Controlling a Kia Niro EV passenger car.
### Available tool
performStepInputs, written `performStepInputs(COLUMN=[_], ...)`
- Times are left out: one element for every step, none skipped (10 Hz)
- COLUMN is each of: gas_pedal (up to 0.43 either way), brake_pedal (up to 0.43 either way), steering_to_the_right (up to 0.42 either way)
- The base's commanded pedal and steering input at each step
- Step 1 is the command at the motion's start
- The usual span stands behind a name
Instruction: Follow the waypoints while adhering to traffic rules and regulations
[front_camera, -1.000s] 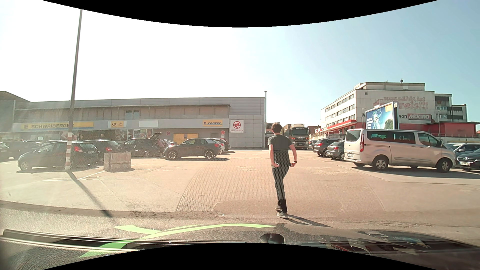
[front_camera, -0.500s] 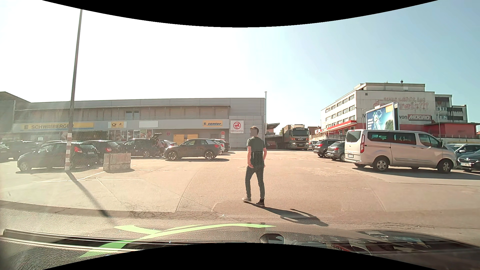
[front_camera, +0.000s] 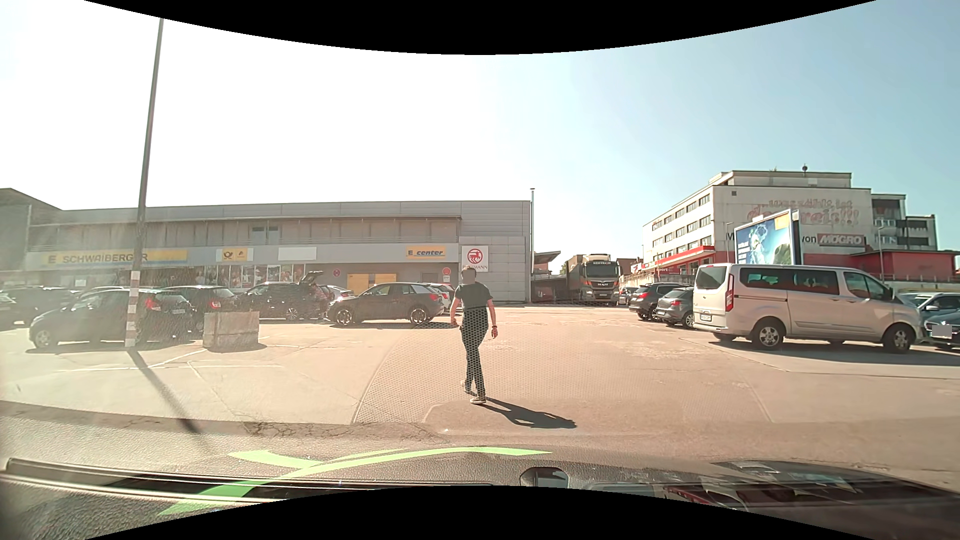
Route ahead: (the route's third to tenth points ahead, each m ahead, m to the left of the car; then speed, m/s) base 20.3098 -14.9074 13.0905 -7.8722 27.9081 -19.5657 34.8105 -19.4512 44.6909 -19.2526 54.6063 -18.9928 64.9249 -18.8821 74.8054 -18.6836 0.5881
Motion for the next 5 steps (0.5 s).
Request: performStepInputs(gas_pedal=[0.0,0.0,0.0,0.0,0.0], brake_pedal=[0.104,0.159,0.183,0.183,0.171], steering_to_the_right=[-0.051,-0.051,-0.051,-0.052,-0.051])
